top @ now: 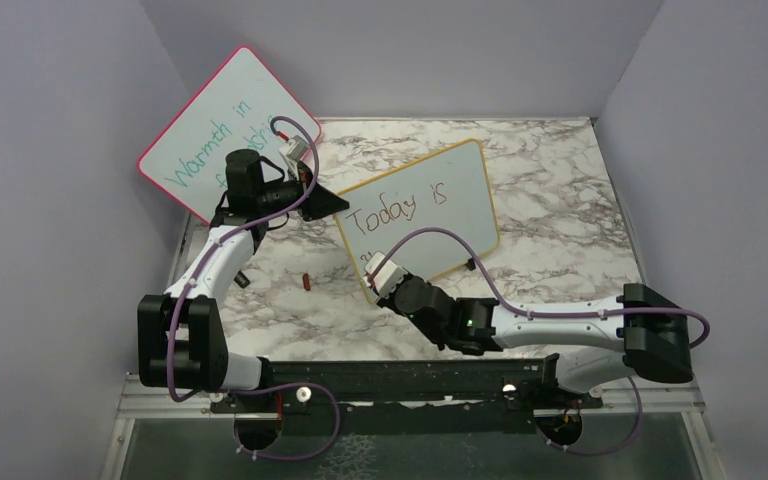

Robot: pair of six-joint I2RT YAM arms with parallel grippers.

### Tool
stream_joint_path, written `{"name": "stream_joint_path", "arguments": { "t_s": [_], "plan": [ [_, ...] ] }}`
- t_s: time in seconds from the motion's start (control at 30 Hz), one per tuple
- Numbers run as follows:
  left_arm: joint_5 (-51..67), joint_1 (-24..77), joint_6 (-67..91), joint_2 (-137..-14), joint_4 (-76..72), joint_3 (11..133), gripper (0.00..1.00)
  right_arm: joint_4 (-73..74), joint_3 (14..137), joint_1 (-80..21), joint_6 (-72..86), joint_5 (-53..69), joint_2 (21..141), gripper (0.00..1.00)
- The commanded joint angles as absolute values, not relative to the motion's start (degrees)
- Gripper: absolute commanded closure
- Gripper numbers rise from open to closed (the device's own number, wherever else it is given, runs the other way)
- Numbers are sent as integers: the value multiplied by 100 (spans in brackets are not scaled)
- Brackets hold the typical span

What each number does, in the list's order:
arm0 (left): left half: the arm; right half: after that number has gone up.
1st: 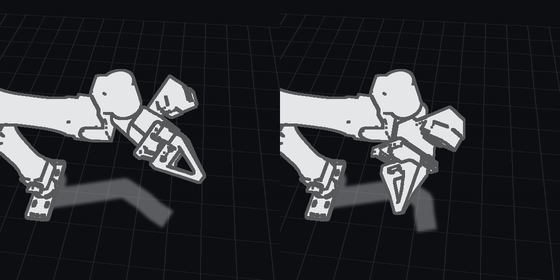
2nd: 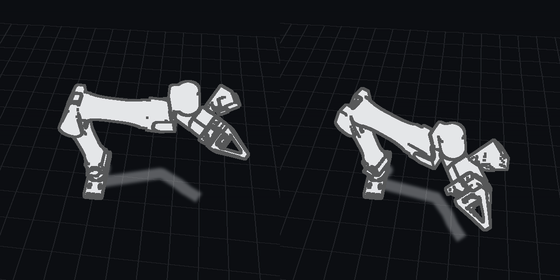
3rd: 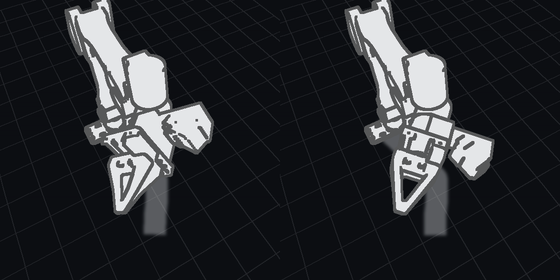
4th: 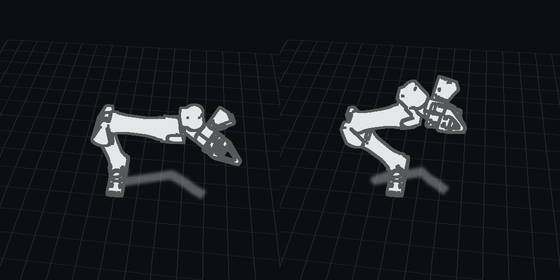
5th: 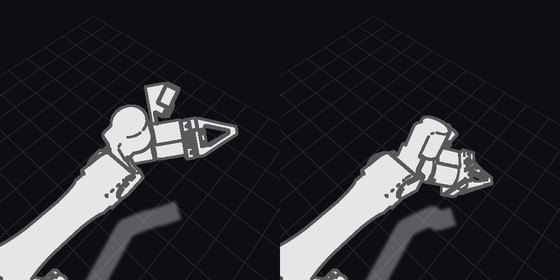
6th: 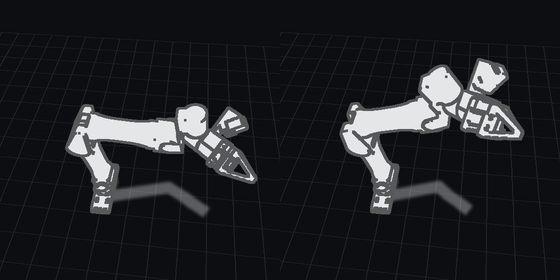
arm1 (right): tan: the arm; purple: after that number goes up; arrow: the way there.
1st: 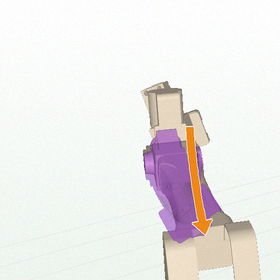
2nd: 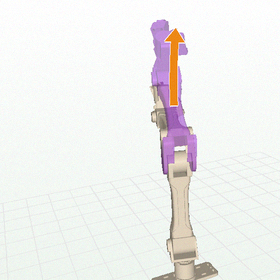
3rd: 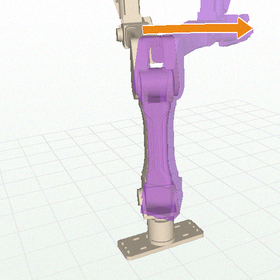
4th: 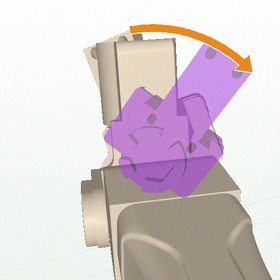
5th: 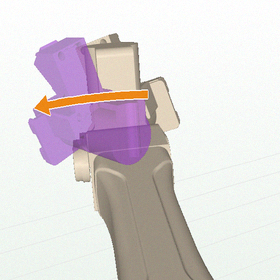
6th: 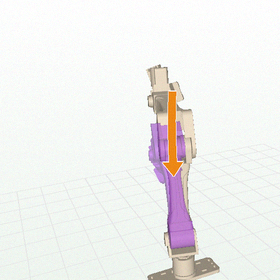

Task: Write a sentence on the whiteboard

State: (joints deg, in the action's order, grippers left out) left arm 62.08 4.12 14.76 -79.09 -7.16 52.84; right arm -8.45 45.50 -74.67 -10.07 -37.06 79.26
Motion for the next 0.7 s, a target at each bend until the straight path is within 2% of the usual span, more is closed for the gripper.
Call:
{"name": "stream_joint_path", "arguments": {
  "t_s": [0.0, 0.67],
  "plan": [
    [5810, 423, 1099, -7981, -359, 5234, 100, -369, 4597, -7427, -857, -3390, 7884, 100],
    [5827, 413, 1107, -7989, -352, 5239, 100, -325, 4673, -7436, -826, -2931, 7816, 100]
  ]
}}
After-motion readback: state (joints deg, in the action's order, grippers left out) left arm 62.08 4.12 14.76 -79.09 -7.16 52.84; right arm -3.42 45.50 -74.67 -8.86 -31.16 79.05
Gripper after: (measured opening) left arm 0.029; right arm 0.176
